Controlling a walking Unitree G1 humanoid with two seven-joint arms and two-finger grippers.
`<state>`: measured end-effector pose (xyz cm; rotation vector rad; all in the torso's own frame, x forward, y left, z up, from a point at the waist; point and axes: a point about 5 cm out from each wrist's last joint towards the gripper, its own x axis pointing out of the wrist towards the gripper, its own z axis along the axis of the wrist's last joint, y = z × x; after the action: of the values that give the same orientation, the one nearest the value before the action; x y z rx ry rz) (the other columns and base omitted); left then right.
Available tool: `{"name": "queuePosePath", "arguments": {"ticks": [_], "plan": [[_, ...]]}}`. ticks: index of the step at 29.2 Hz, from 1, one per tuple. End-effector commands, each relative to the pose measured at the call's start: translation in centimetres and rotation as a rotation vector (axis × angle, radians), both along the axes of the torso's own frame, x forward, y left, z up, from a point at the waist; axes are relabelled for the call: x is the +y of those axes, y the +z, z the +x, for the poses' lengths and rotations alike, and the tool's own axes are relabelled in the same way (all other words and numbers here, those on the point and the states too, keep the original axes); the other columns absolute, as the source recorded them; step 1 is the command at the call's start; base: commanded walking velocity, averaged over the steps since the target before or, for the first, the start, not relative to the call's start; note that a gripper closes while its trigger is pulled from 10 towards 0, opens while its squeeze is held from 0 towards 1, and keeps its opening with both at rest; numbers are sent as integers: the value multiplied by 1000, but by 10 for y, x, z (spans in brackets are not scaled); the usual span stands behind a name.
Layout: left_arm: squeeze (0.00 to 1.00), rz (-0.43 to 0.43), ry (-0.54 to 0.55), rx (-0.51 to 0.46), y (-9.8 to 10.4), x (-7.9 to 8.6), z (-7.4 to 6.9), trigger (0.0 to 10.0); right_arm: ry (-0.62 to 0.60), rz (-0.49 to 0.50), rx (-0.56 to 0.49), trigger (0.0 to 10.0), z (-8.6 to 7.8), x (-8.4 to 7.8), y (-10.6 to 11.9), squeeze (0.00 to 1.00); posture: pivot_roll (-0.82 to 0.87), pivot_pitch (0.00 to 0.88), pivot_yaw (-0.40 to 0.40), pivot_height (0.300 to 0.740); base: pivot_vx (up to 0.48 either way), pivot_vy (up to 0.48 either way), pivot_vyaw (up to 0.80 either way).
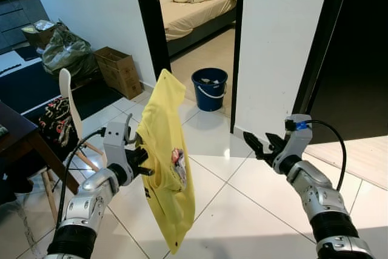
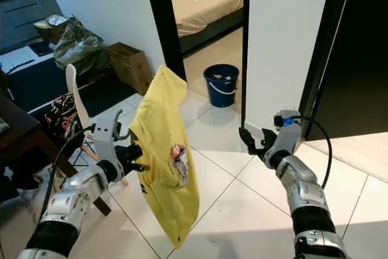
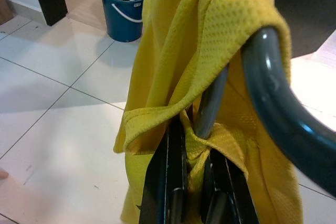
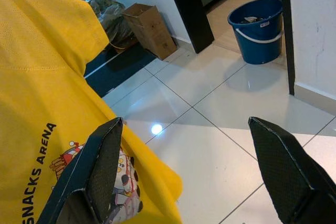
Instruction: Hang hanger
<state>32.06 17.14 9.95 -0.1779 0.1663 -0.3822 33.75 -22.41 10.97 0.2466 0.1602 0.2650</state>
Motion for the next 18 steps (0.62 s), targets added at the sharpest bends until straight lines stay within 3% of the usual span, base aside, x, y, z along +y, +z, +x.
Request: {"name": "queuePosePath", "arguments": {"ticks": [1,18], "plan": [[0,-10,20,-11,3,6,2,10000,14,14,3,10000,2,6,-1,0,18,0,89,740,0,0,0],[0,-15,14,-14,3,4,2,10000,16,7,7,10000,2,5,-1,0,10,0,89,740,0,0,0]]}}
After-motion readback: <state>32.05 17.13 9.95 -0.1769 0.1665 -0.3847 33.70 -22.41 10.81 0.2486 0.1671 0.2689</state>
